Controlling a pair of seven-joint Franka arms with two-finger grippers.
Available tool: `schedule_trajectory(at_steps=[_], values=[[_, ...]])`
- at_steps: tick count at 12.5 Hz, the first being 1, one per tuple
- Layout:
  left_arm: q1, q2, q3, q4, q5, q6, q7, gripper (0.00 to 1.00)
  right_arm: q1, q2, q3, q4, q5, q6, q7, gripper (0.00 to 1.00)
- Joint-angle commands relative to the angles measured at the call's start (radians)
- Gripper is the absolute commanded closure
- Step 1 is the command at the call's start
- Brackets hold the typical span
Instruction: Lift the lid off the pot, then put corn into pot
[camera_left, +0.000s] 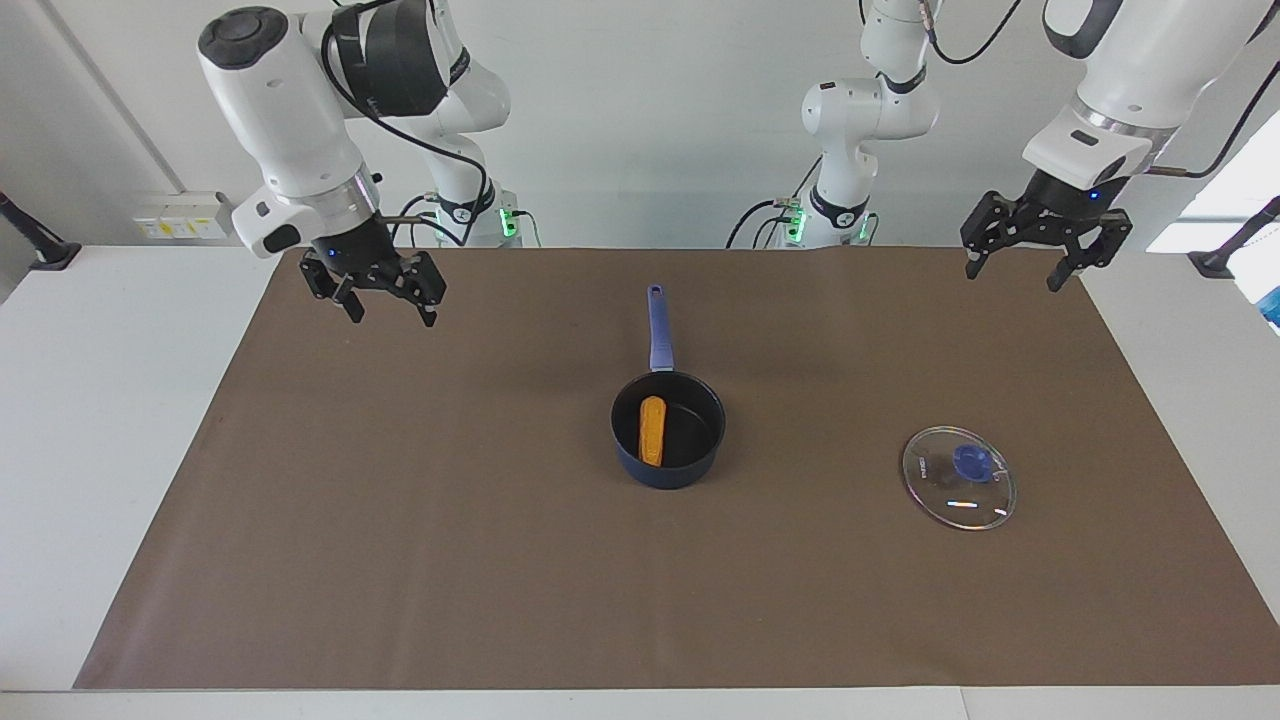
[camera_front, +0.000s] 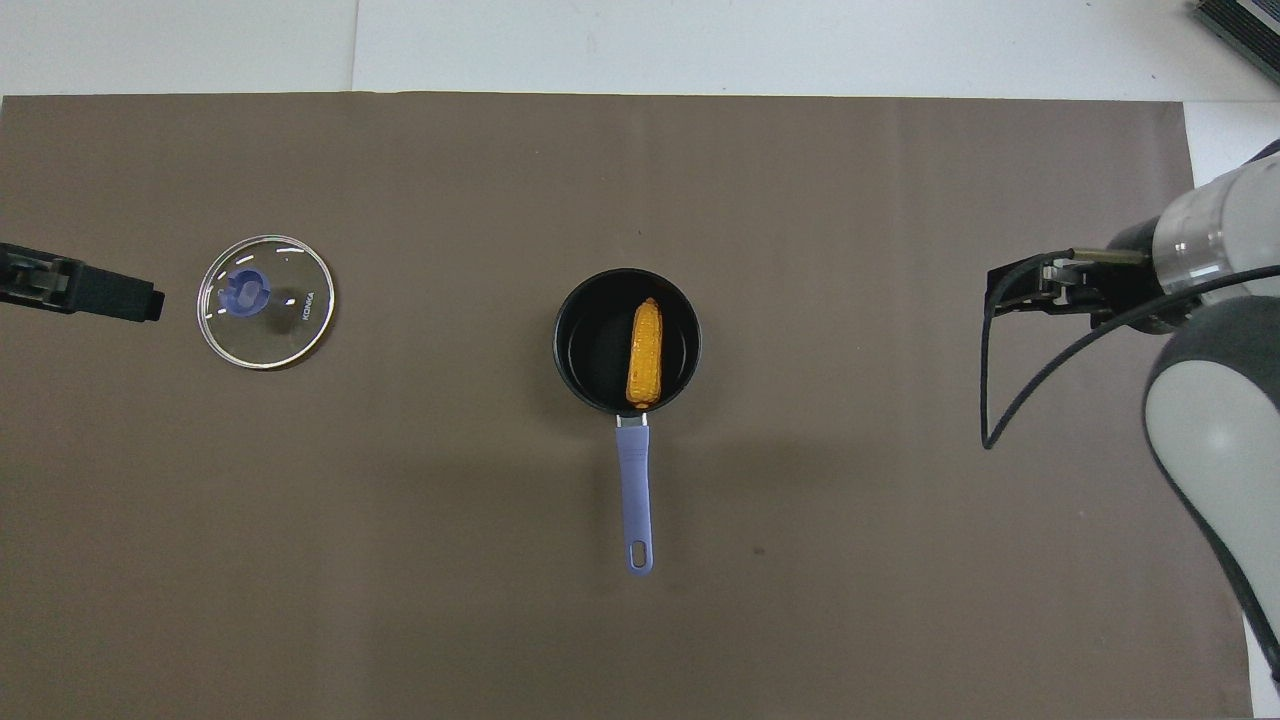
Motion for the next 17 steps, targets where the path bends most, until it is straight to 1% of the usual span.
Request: schedule_trajectory(at_steps=[1,3,5,7,8,10,13,14,16,17], values=[[-0.035,0.019,-0.012,0.081,0.012,-0.090,-0.072,0.00,-0.051,-0.014,0.006,0.033,-0.011,-0.071,-0.131,0.00],[-0.042,0.008,-0.020,0.079,0.014,-0.096,-0.129,0.00,-0.072,-0.020,0.007,0.058,-0.012,-0.122,-0.185,0.00],[-0.043,-0.022,-0.021,0.065,0.008,-0.087,-0.129,0.00,-0.074,-0.039,0.009,0.044,-0.019,-0.116,-0.196,0.00],[-0.028,-0.025,-0.014,0.059,0.009,-0.096,-0.127,0.00,-0.097,-0.039,0.001,0.044,-0.014,-0.118,-0.193,0.00],[-0.026,-0.027,-0.012,0.055,0.017,-0.100,-0.127,0.00,-0.097,-0.039,0.000,0.044,-0.014,-0.119,-0.191,0.00],[-0.017,-0.061,-0.008,0.004,0.021,-0.100,-0.126,0.00,-0.094,-0.039,0.007,0.045,-0.003,-0.122,-0.193,0.00],[-0.002,-0.068,-0.006,-0.008,0.024,-0.113,-0.126,0.00,-0.095,-0.040,-0.003,0.058,-0.017,-0.133,-0.200,0.00],[0.006,-0.068,-0.008,-0.007,0.053,-0.123,-0.126,0.00,-0.097,-0.040,-0.006,0.074,-0.022,-0.154,-0.200,0.00],[0.009,-0.068,-0.008,-0.007,0.070,-0.124,-0.132,0.00,-0.094,-0.042,-0.005,0.125,-0.029,-0.266,-0.201,0.00],[0.009,-0.068,-0.006,-0.007,0.070,-0.127,-0.132,0.00,-0.097,-0.054,-0.006,0.124,-0.028,-0.277,-0.200,0.00]])
